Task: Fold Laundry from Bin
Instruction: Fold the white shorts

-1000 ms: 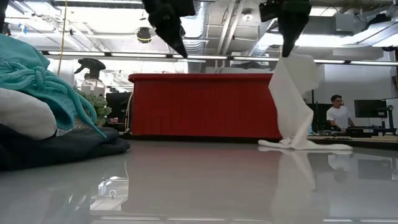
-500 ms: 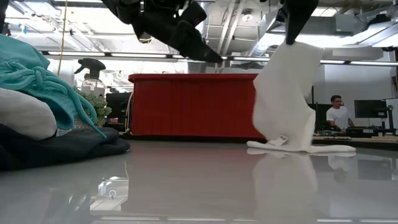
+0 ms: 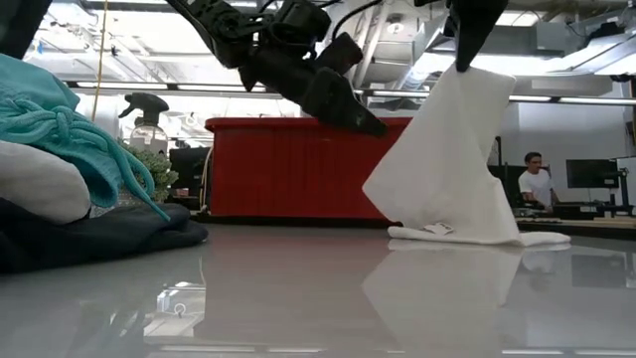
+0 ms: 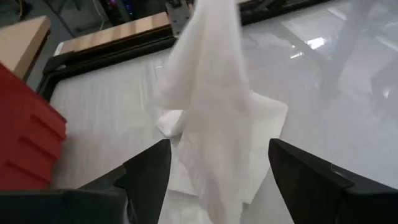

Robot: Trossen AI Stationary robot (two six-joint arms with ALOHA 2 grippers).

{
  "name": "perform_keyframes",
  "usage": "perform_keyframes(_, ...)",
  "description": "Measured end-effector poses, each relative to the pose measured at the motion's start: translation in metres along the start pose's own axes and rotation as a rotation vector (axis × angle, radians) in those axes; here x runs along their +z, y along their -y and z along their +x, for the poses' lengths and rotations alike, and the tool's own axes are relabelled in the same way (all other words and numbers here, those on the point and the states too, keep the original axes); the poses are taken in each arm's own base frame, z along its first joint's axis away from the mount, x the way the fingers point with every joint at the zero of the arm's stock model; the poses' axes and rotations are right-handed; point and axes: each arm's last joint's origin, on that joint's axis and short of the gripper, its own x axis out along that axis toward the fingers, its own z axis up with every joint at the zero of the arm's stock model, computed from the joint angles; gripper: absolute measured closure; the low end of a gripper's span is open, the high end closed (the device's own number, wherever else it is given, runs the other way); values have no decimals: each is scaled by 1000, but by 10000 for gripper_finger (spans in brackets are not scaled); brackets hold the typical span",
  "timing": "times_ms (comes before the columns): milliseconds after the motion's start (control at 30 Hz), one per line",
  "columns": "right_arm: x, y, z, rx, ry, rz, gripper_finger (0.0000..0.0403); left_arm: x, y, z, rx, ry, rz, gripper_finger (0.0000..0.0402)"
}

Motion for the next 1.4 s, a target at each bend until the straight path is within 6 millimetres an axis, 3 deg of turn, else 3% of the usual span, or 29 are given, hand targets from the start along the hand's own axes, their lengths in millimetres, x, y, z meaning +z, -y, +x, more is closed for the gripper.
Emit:
perform_keyframes(167,0,1,0,1,1,3,388,-5,0,3,2,-35,-46,143)
perform_keyframes(333,0,1,0,3,0,1,388,-18,21,21,-58,-98,-10,143)
perform_keyframes(467,1,1,0,6,1,-5,388,-9,29,23,22,-100,57,143)
perform_keyframes(667,1,1,0,6,3,-5,388,-14,25,27,131,-135,57,159)
perform_keyframes(833,0,1,0,18,-4,-12,388,-29,23,38,91,-164,-20,223)
perform_keyframes(1067,-1,4,1,12,-26,-24,388,-33,21,37,80,-250,3,386)
perform_keyframes(1233,-3,15,2,-26,-59,-19,388,-5,0,15,158,-284,67,399)
perform_keyframes(1400,-2,42,6,-116,-88,1,388,21,-32,-5,270,-387,178,401)
